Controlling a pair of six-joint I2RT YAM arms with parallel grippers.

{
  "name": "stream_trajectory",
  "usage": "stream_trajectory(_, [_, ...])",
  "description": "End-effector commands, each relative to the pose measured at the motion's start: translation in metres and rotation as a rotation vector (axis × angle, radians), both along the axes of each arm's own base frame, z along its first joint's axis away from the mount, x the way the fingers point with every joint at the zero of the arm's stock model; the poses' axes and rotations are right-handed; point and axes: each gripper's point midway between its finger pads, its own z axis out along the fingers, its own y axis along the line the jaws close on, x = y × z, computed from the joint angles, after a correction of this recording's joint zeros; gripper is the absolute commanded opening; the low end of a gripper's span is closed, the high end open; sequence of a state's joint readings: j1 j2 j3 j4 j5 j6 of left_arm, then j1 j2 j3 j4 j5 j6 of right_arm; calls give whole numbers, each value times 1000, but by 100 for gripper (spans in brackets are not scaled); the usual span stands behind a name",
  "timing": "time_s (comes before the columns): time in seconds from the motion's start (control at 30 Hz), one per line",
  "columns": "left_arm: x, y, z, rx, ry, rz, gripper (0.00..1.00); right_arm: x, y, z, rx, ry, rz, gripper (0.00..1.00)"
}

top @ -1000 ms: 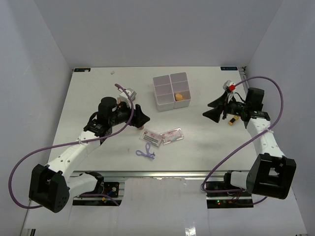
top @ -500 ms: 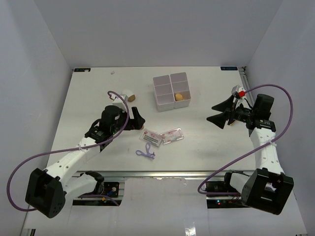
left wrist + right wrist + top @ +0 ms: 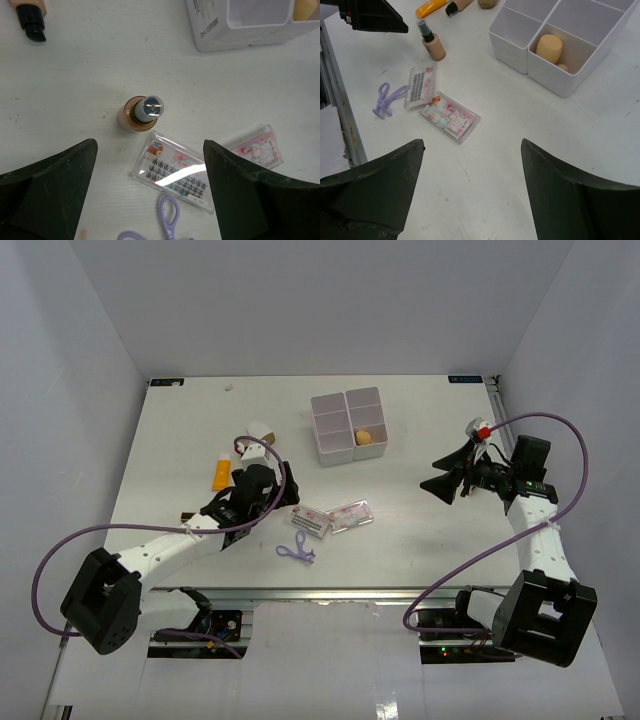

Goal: Organize the makeup

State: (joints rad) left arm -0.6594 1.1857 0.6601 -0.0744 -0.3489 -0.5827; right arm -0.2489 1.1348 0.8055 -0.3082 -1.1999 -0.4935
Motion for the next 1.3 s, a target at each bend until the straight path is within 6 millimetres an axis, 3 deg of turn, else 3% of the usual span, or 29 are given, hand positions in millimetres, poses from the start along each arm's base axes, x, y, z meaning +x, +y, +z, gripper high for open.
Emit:
stream_trajectory(0.0, [13,-1,-10,51,-10,69,98,10,-6,-7,9,89,-51,84])
stream_trajectory(0.23, [37,-11,-35,185,11,72,94,10,-7,-4,12,87,-68,83])
stream_trajectory(0.37, [53,-18,-39,210,-2,83,91,7,-4,-2,30,80,-52,83])
stream_trajectory(0.5, [60,-23,-44,226,9,84,74,2,0,1,49,76,-26,83])
stream_trajectory(0.57, [63,-24,-45,231,13,90,71,-2,2,3,59,70,-9,83])
stream_trajectory(1.1, [41,-15,-51,300,87,106,67,-19,9,15,100,43,49,83])
stream_trajectory(1.2, [41,-14,-49,306,84,110,54,-20,7,14,107,48,46,83])
stream_trajectory(1.27, [41,-12,-48,311,78,119,52,-20,6,14,111,49,44,83])
